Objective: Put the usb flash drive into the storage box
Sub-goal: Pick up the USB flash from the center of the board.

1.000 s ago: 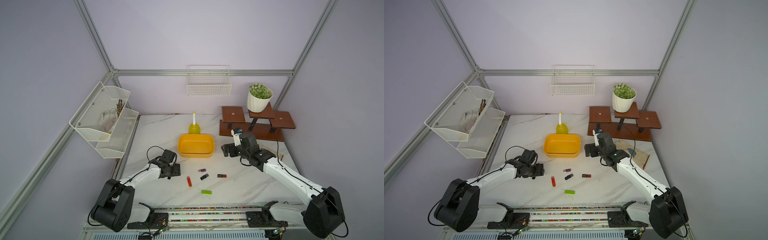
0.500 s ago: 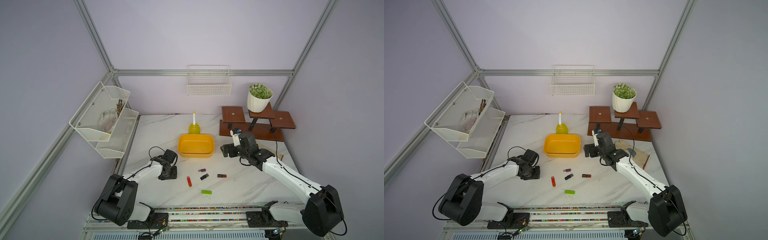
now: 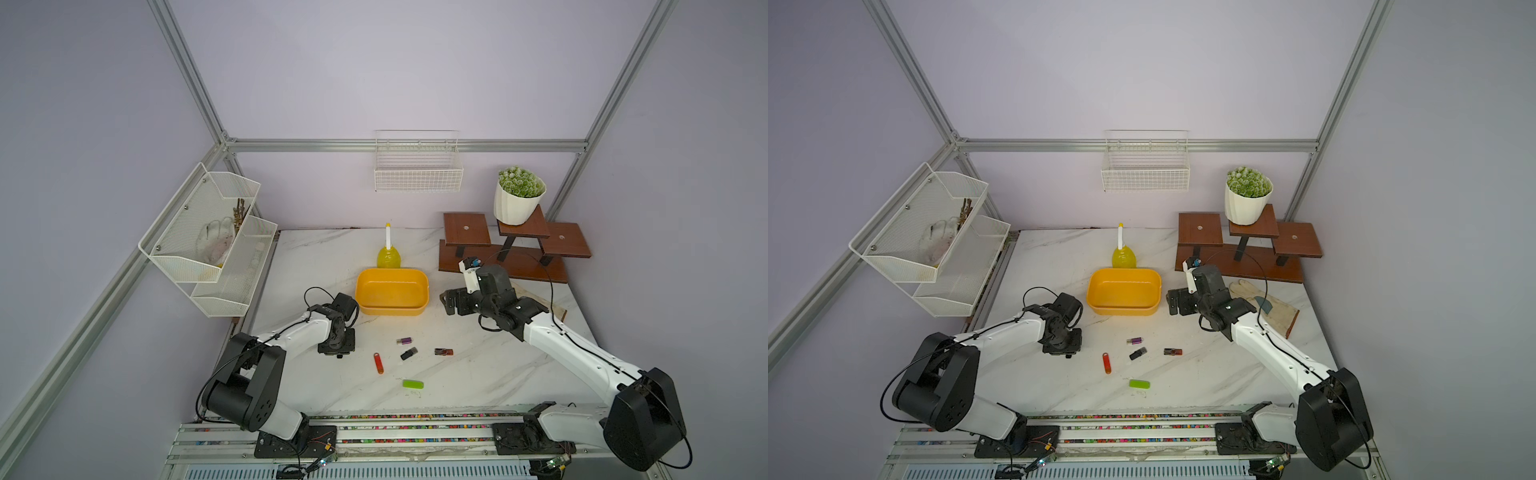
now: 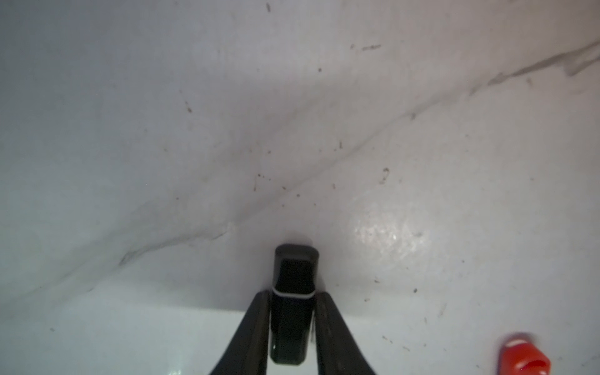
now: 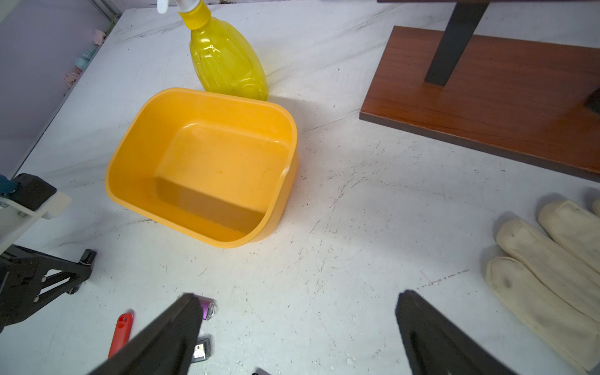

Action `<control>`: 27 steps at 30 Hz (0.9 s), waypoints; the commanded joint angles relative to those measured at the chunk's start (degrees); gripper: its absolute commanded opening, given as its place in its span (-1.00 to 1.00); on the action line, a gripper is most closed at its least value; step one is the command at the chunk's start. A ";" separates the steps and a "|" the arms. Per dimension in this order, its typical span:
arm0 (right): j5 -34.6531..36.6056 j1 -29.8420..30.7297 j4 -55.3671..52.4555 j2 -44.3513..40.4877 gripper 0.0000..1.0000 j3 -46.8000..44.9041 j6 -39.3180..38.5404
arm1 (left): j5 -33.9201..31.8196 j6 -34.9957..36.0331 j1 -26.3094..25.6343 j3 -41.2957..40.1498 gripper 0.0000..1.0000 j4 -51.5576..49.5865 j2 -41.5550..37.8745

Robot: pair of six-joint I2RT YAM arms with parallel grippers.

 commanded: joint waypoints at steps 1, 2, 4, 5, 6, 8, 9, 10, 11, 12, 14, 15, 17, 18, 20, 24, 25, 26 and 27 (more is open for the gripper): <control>-0.10 0.24 -0.76 -0.12 0.98 1.37 0.38 | 0.07 0.70 -0.42 -0.02 -0.52 0.48 1.79; -0.09 0.26 -0.78 -0.13 0.98 1.34 0.43 | 0.07 0.72 -0.44 0.03 -0.54 0.42 1.79; -0.43 0.26 -0.84 0.04 0.99 1.41 0.43 | 0.24 0.80 -0.43 0.24 -0.61 0.41 1.96; -0.72 0.26 -0.93 0.13 0.99 1.47 0.49 | 0.36 0.81 -0.46 0.31 -0.65 0.31 2.14; -0.97 0.26 -1.20 0.27 0.99 1.53 0.52 | 0.34 0.78 -0.42 0.38 -0.71 0.17 2.22; -1.88 0.25 -1.43 0.31 0.99 1.54 0.67 | 0.36 0.83 -0.46 0.46 -0.85 0.14 2.56; -2.34 0.33 -1.66 0.40 0.98 1.54 0.90 | 0.47 0.87 -0.46 0.65 -0.94 0.04 2.69; -2.26 0.53 -2.04 0.60 0.99 1.48 1.16 | 0.64 0.95 -0.47 0.88 -1.00 0.03 2.88; -1.40 0.91 -3.04 1.00 0.98 1.45 1.78 | 0.98 1.13 -0.42 1.20 -1.00 -0.09 3.00; -0.70 1.33 -4.36 1.63 0.99 1.45 2.36 | 1.27 1.26 -0.42 1.67 -1.00 -0.24 3.06; -0.16 2.10 -6.67 2.76 0.98 1.11 3.26 | 1.85 1.45 -0.42 2.63 -1.00 -0.78 2.86; 0.01 2.55 -7.68 3.16 0.98 0.95 3.92 | 2.08 1.54 -0.43 3.20 -1.00 -1.16 2.63; 0.14 3.56 -9.11 3.14 0.97 0.42 5.35 | 2.14 1.81 -0.46 4.47 -1.00 -2.16 2.12; 0.24 4.36 -9.73 2.72 0.92 0.24 6.19 | 1.93 1.99 -0.43 5.38 -1.00 -2.99 1.95; -0.34 5.45 -10.57 1.93 0.69 -0.10 7.62 | 1.13 2.42 -0.44 7.12 -1.00 -4.70 1.63; -2.51 7.24 -12.49 1.54 -0.43 -0.34 9.68 | 0.18 3.30 -0.43 10.68 -1.00 -7.11 1.44; -2.87 7.69 -12.72 1.63 -0.67 -0.60 10.06 | 0.17 3.42 -0.41 11.71 -1.00 -7.57 1.52; -3.26 8.11 -12.96 1.87 -0.89 -0.89 10.20 | 0.26 3.64 -0.41 12.71 -1.00 -7.97 1.68; -3.66 8.42 -13.14 2.09 -1.00 -1.28 10.14 | 0.25 3.88 -0.42 13.62 -1.00 -8.49 1.91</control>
